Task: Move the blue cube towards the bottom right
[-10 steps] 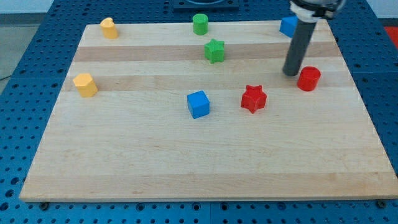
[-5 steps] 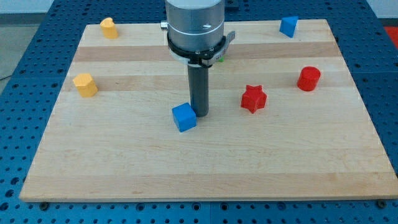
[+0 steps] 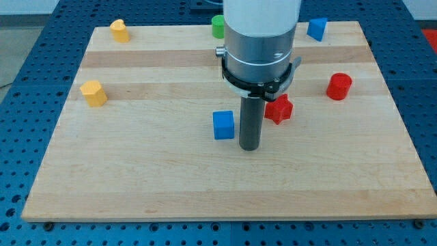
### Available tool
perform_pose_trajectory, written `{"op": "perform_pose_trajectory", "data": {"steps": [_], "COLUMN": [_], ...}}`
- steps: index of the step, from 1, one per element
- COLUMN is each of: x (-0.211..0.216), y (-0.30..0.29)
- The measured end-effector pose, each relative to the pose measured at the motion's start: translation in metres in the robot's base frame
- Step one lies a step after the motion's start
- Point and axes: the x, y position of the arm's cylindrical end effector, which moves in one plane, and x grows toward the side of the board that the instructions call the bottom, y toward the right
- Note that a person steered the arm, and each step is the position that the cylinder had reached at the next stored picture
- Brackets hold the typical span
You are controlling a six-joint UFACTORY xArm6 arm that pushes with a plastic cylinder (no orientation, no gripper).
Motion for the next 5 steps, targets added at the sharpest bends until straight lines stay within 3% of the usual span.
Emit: {"op": "perform_pose_trajectory", "data": {"steps": [1,2,3,5], "x": [0.006,-0.018,-0.058,-0.014], "y": [-0.063,-0.119,-0.119,0.078]}}
